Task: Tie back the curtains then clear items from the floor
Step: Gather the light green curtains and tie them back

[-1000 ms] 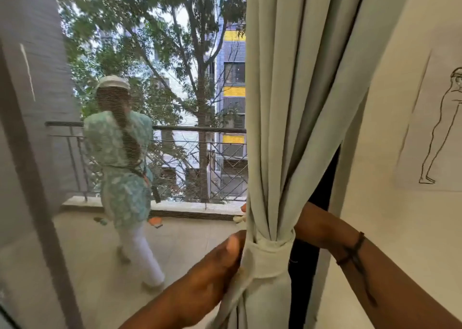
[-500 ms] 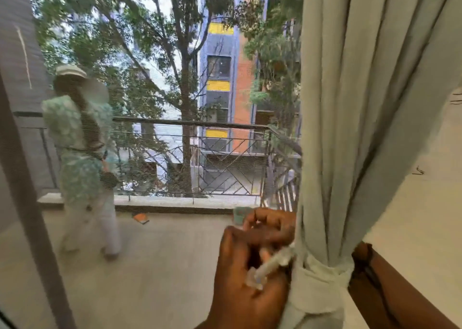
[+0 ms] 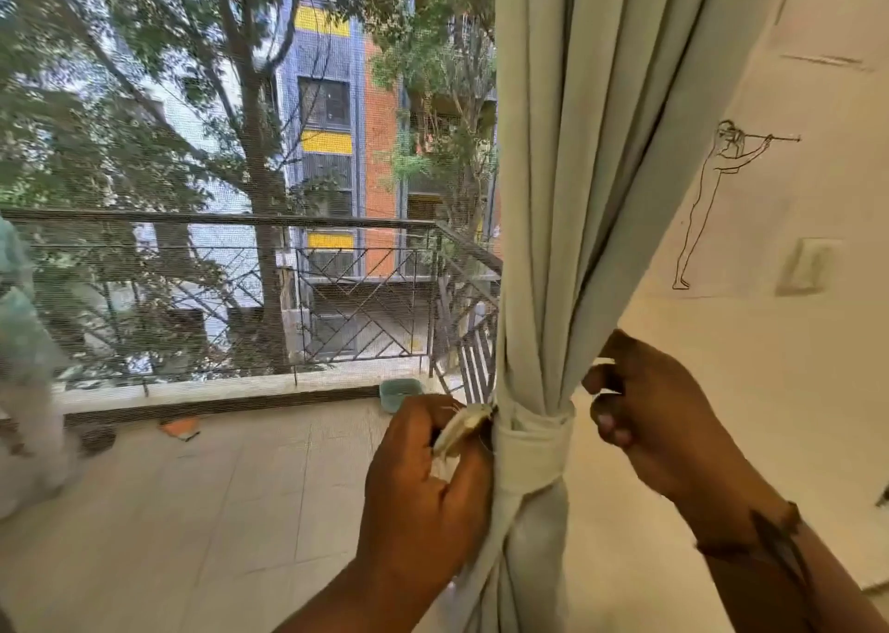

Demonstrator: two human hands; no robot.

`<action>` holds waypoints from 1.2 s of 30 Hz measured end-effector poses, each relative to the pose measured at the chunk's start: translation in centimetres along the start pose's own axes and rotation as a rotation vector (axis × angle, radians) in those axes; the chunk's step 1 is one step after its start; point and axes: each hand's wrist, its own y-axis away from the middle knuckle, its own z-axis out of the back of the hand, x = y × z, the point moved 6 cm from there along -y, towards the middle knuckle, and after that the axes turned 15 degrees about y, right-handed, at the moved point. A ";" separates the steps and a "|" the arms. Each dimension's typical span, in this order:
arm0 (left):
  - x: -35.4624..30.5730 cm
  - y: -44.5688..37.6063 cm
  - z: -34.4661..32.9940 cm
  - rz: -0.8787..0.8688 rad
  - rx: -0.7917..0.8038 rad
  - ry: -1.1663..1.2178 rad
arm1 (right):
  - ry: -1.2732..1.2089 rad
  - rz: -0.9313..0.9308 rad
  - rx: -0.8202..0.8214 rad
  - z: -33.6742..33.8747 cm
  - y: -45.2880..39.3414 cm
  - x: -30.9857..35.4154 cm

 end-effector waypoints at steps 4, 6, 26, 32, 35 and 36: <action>1.0 -1.2 0.6 0.030 -0.054 -0.150 | 0.140 0.339 -0.093 -1.9 5.5 2.3; 0.7 -1.4 0.3 -0.031 -0.004 -0.271 | 0.363 0.444 -0.094 -3.7 5.9 2.0; -1.2 -0.6 -6.8 -0.409 0.363 -1.065 | -0.478 -0.061 1.020 -8.1 -4.7 -0.2; -0.4 -3.0 -6.7 -0.287 0.324 -1.055 | 0.010 0.206 0.284 -4.1 -5.8 -0.9; 0.5 -4.1 -6.8 -0.250 0.307 -1.003 | 0.032 0.204 0.156 -3.2 -4.2 -3.0; 0.6 -4.2 -7.1 -0.254 0.316 -0.995 | -0.048 0.137 0.240 -3.7 -3.7 -3.9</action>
